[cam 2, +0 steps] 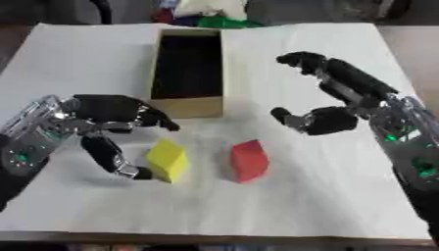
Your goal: Pick up objects on the table and place them in the box.
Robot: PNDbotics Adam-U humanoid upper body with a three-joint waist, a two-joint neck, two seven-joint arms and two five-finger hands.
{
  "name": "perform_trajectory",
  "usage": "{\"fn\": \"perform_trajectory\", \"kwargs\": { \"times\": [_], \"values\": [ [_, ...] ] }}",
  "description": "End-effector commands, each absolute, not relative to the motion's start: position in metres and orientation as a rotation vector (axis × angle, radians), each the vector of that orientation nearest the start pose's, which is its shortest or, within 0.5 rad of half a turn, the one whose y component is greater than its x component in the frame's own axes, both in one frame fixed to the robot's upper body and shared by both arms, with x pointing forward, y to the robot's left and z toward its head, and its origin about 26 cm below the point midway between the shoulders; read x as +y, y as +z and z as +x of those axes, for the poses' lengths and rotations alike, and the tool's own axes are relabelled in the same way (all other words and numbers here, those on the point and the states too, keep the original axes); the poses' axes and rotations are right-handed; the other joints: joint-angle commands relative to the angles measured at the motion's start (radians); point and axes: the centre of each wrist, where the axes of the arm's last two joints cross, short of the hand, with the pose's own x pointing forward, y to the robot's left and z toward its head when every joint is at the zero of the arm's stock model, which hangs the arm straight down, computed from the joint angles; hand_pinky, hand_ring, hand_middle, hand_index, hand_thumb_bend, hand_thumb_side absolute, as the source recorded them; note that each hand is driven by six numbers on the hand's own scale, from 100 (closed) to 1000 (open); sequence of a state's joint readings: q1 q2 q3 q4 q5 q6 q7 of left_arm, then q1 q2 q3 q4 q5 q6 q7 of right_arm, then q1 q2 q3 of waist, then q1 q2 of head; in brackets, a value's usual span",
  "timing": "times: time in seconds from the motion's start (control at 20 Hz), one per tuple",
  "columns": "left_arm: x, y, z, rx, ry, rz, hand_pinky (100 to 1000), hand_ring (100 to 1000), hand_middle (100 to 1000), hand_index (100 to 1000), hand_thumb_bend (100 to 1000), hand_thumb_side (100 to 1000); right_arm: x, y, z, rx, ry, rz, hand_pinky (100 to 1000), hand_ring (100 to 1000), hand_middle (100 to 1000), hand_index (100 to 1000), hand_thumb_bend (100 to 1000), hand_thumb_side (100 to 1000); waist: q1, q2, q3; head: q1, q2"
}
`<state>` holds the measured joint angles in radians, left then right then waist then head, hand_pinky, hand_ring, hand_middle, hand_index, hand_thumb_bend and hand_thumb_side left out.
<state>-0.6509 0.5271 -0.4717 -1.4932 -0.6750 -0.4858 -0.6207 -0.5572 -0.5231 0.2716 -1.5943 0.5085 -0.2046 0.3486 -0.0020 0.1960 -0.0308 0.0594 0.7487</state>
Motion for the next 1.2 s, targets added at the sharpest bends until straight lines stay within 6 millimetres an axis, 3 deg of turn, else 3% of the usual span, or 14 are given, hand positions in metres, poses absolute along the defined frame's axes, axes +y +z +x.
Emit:
{"fn": "perform_trajectory", "kwargs": {
  "times": [0.05,0.85,1.05,1.2],
  "values": [
    [0.206,0.165,0.388,1.811,2.873,-0.452,824,804,792,959,468,750,-0.246,0.19,0.375,-1.895,1.504,-0.527,849,933,927,1000,326,559,-0.001,-0.016,-0.001,0.004,0.009],
    [0.207,0.147,0.393,1.86,2.841,-0.522,798,736,695,888,395,695,-0.246,0.19,0.375,-1.896,1.5,-0.528,849,933,924,1000,316,561,-0.003,-0.015,0.0,0.003,0.01],
    [0.207,0.146,0.393,1.911,2.808,-0.541,782,706,637,847,324,682,-0.246,0.19,0.375,-1.894,1.498,-0.528,848,933,924,1000,312,565,-0.003,-0.015,0.0,0.004,0.011],
    [0.207,0.145,0.393,1.952,2.786,-0.552,770,687,592,807,197,667,-0.246,0.189,0.375,-1.893,1.497,-0.528,848,933,924,1000,307,568,-0.003,-0.014,0.001,0.003,0.011]
  ]
}}
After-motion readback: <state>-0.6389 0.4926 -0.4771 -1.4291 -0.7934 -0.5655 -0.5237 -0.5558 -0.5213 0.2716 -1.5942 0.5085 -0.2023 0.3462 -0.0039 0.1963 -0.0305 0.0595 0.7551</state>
